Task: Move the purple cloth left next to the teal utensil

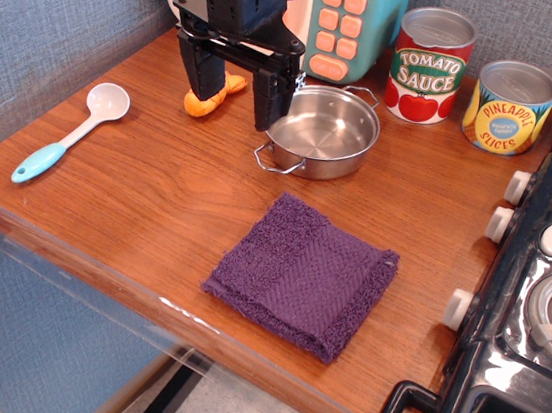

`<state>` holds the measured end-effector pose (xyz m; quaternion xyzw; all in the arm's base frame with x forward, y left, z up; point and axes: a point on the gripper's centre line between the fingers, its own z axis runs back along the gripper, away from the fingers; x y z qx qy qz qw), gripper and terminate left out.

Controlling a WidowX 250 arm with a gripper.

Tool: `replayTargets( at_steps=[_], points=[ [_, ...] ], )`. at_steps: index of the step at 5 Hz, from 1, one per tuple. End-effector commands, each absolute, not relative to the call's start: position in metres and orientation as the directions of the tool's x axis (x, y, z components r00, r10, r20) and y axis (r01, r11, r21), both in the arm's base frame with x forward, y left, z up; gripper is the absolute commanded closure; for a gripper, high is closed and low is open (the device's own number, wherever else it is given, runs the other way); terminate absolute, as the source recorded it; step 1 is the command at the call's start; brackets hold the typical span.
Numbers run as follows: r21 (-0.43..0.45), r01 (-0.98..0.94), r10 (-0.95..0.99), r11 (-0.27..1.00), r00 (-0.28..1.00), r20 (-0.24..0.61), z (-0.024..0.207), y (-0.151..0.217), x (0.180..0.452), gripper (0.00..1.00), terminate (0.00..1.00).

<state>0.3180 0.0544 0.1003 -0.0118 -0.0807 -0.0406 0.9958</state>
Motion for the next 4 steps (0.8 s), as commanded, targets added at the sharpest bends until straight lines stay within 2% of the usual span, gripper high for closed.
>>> replayTargets(
  at_steps=[1,2,3,4],
  points=[
    [-0.017,0.083,-0.079,0.996,0.984,0.162,0.100,0.054,0.318,0.00,0.00],
    [-0.023,0.094,-0.089,0.995,0.982,0.166,0.096,0.038,0.307,0.00,0.00],
    [-0.037,0.082,-0.074,0.996,0.980,0.184,0.085,0.006,0.289,0.00,0.00],
    [0.004,0.076,-0.075,0.997,0.980,0.186,0.077,-0.022,0.274,0.00,0.00]
  ],
)
